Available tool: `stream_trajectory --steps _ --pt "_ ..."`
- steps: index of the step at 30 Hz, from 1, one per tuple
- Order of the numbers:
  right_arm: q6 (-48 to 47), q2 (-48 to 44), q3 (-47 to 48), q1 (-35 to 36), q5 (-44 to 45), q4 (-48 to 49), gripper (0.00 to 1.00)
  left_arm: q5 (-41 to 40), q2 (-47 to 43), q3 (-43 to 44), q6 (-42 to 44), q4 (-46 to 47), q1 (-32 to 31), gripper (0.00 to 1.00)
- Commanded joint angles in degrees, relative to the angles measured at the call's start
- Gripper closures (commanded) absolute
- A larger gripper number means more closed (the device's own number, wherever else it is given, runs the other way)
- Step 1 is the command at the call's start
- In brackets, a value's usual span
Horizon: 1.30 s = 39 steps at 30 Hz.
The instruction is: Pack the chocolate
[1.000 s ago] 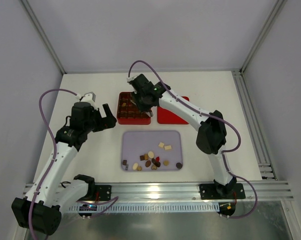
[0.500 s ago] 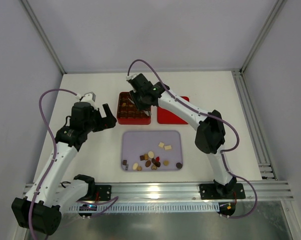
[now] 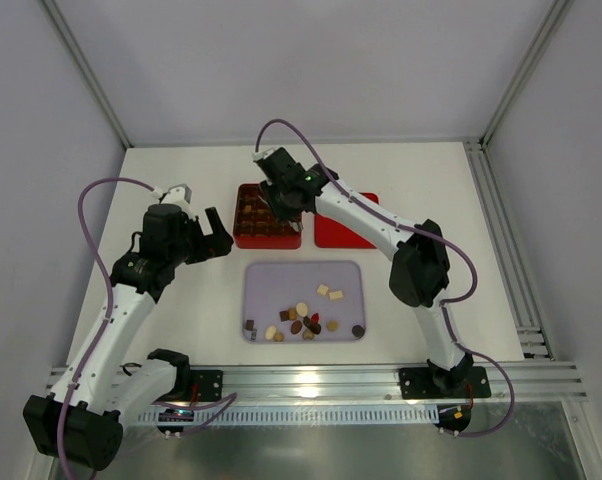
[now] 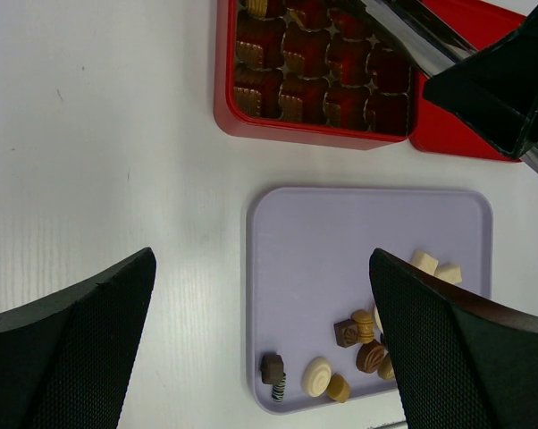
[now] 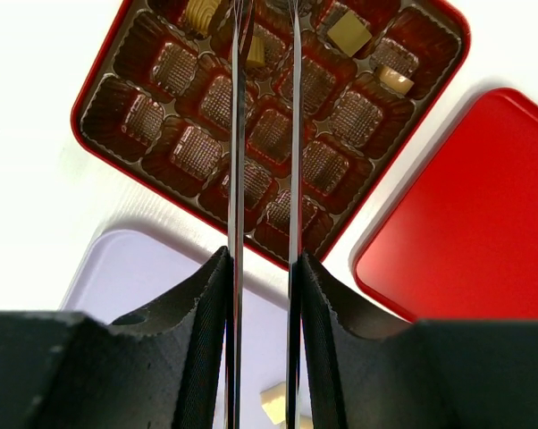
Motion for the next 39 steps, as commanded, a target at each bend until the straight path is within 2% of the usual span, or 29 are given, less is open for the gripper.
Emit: stream_trajectory --steps 1,6,10,17,23,31,39 --pt "0.0 -6.6 2.5 0.2 2.3 1.8 0.63 0.0 -1.0 1.4 0.4 0.6 0.3 0.00" --pt "0.7 -13.1 -1.9 0.2 3.7 0.6 0.62 0.0 -1.1 1.4 0.5 0.7 0.3 0.00" --pt "1.6 -22.5 -8.4 0.2 3.4 -1.4 0.62 0.1 -1.2 1.4 0.4 0.6 0.3 0.00" --pt "3.5 -39.8 -26.3 0.2 1.8 -7.3 0.62 0.2 -1.6 1.4 0.4 0.7 0.3 0.00" --pt "4.3 -51.8 -39.6 0.2 -1.8 -12.4 0.57 0.4 -1.2 1.4 0.4 0.7 0.3 0.00" --pt "1.7 -56.5 -49.9 0.7 -8.7 -15.7 0.54 0.3 -0.9 1.4 0.4 0.7 0.3 0.00" --pt "1.1 -54.7 -52.1 3.0 -8.8 -14.3 0.53 0.2 -0.7 1.4 0.3 0.7 0.3 0.00"
